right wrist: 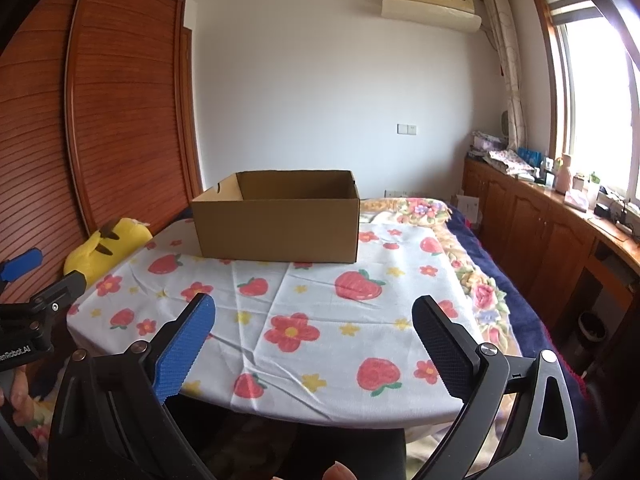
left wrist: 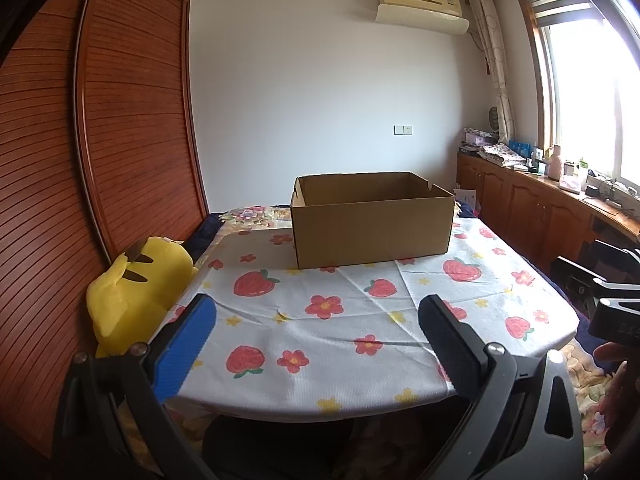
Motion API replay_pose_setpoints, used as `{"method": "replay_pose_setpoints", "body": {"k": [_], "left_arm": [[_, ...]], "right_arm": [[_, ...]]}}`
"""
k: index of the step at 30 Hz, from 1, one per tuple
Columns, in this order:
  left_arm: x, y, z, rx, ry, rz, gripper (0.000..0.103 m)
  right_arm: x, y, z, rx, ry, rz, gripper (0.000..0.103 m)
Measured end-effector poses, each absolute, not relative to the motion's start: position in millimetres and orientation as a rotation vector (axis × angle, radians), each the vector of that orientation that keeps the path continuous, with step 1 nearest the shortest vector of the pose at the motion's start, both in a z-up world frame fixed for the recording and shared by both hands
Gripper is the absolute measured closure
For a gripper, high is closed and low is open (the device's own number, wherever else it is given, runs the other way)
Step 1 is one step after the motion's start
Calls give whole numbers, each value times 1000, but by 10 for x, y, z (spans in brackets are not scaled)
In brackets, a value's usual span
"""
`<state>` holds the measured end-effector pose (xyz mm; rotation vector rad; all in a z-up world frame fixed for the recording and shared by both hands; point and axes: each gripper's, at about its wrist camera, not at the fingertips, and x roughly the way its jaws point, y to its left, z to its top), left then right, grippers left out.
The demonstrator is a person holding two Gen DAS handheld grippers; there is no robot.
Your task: Organize snacks
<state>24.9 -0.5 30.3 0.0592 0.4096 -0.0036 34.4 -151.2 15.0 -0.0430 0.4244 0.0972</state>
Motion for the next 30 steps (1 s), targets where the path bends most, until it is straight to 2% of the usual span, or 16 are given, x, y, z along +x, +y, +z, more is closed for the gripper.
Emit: {"method": "replay_pose_setpoints", "body": {"k": [30], "left_arm": [[226, -7, 336, 58, 404, 3, 1]], "right_arm": [[324, -1557, 157, -36, 423, 86, 2]]}}
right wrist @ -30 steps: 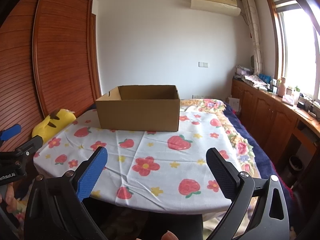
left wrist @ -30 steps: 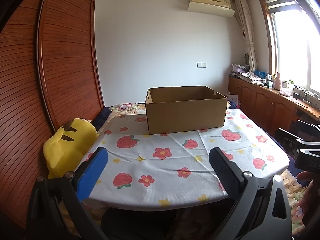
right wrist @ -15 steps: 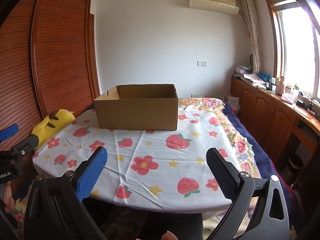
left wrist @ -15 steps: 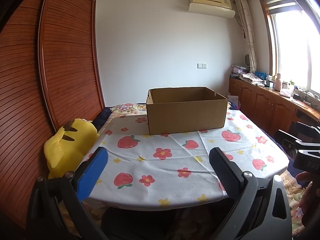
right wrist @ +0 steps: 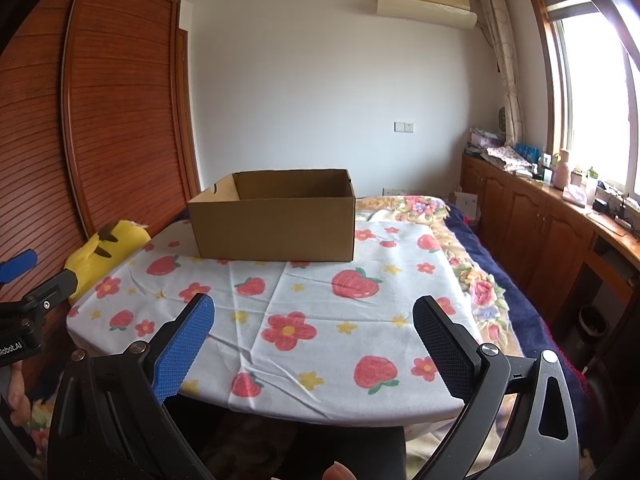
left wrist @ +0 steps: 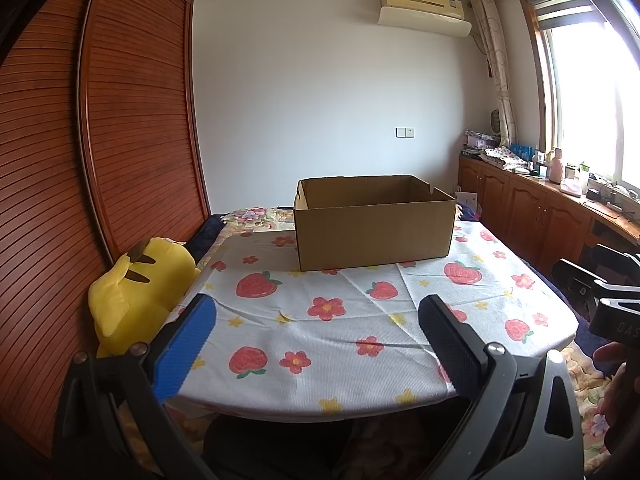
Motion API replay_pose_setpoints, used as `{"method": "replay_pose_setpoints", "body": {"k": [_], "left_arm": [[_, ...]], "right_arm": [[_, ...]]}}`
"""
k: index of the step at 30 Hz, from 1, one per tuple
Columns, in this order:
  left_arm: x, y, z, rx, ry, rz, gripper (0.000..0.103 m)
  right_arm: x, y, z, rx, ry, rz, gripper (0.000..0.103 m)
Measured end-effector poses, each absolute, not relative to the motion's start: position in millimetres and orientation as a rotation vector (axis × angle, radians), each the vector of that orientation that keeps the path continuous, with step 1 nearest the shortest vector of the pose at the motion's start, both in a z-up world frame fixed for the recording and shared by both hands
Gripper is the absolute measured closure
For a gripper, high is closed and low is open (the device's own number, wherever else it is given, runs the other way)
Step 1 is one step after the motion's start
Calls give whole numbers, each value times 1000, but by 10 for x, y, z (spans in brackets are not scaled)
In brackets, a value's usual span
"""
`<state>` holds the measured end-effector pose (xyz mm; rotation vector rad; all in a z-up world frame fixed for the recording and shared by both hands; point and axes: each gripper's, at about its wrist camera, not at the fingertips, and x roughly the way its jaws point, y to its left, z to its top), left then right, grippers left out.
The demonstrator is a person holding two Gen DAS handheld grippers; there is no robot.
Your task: Organize snacks
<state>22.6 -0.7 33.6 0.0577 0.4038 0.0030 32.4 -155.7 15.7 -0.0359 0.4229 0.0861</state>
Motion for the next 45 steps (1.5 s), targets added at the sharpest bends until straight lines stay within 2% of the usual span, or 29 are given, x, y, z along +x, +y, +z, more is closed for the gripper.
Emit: {"method": "replay_pose_setpoints", "body": {"k": [45], "left_arm": [[211, 1, 392, 53, 395, 3, 1]], "right_arm": [[304, -1570, 165, -34, 422, 85, 1]]}}
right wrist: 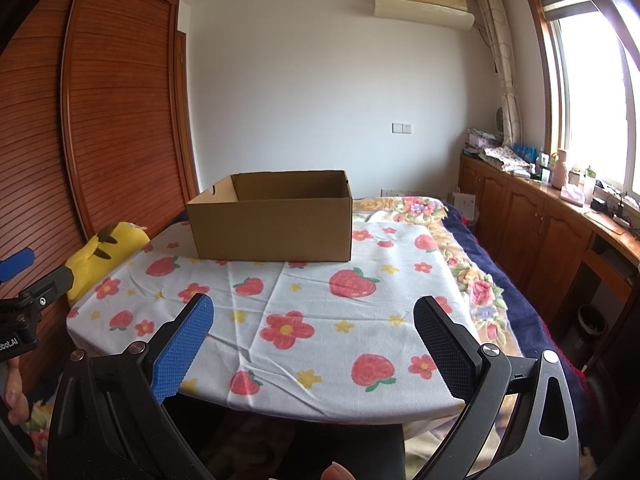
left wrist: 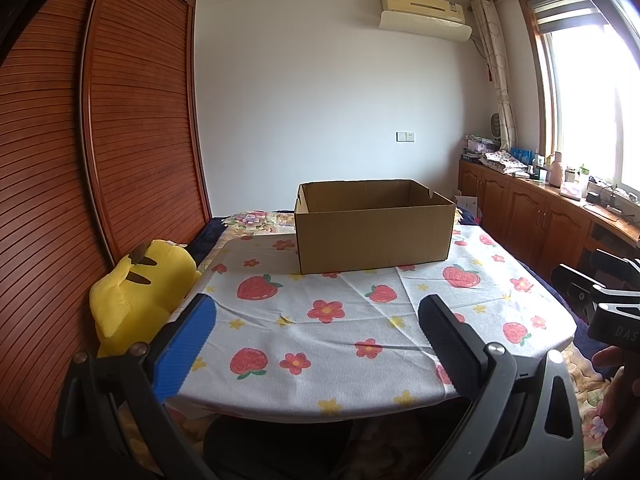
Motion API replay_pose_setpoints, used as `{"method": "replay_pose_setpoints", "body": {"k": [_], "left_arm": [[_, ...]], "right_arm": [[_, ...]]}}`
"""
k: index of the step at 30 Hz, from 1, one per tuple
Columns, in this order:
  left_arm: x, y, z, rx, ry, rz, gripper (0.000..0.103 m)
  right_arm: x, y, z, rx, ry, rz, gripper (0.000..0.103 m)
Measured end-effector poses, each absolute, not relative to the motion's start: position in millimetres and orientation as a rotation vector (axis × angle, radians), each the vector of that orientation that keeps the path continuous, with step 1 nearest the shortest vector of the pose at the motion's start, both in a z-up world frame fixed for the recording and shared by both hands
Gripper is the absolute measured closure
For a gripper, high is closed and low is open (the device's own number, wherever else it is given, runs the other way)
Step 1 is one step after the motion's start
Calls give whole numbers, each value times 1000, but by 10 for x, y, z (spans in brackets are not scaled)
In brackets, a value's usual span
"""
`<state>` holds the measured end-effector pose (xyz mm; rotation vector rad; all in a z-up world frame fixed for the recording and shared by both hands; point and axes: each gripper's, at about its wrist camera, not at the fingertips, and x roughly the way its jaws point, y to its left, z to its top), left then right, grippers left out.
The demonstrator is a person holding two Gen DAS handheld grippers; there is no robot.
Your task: Organize snacks
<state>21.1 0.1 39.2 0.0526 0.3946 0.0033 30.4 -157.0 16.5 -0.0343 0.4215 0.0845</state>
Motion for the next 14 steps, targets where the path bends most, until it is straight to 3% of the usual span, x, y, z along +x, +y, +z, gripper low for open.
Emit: {"method": "replay_pose_setpoints", "body": {"k": [14], "left_arm": [[208, 4, 388, 51, 394, 3, 1]], "right_arm": [[287, -1565, 179, -34, 418, 83, 1]]}}
